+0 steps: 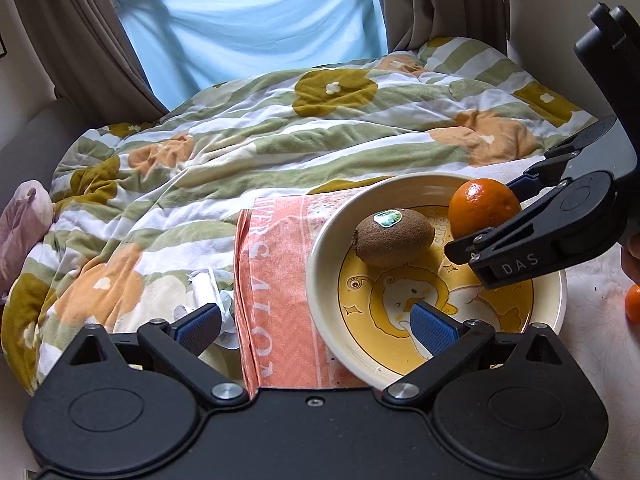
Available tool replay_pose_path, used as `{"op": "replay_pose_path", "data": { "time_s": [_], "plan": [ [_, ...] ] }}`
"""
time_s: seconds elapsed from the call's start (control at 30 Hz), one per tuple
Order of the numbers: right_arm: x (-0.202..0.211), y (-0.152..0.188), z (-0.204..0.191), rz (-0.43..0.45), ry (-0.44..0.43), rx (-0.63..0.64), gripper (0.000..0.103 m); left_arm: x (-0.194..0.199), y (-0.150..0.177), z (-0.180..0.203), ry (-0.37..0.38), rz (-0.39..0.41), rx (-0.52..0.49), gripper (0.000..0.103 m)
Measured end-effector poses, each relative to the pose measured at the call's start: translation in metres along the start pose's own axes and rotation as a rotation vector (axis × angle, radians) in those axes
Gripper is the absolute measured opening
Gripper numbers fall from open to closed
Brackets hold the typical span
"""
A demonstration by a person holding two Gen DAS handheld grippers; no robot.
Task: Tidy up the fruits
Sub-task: 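Lower the large orange into the white bowl and open the right tool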
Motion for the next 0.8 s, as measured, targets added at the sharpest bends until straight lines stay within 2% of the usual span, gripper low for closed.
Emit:
{"op": "replay_pose_path", "data": {
  "time_s": [0.13, 0.23, 0.33, 0.53, 0.8],
  "plan": [
    [0.000, 0.004, -0.001, 0.021, 0.020, 0.011, 0.080, 0.004, 0.004, -0.001, -0.001, 0.001, 0.008, 0.102],
    [0.006, 0.000, 0.001, 0.055, 0.042, 0.029, 0.103, 0.008, 0.006, 0.000, 0.003, 0.001, 0.014, 0.102],
    [0.011, 0.002, 0.001, 0.045, 0.034, 0.038, 0.103, 0.012, 0.007, 0.000, 0.005, -0.001, 0.022, 0.102],
    [0.034, 0.000, -0.001, 0.089, 0.026, 0.031, 0.103, 0.025, 0.002, -0.001, 0.003, 0.010, 0.033, 0.102],
    [0.105, -0.013, -0.006, 0.132, 0.042, 0.000, 0.103, 0.073, -0.026, -0.007, -0.035, 0.092, 0.042, 0.102]
  ]
}}
Point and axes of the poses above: each gripper's, at about its wrist camera, not at the fingertips, and x roughly against the way its jaws point, z to its right, y to its underside, the point moved 8 cm from there along -x, roughly the way its jaws point, and after that the axes turned 6 degrees about z, right-handed, at the moved point
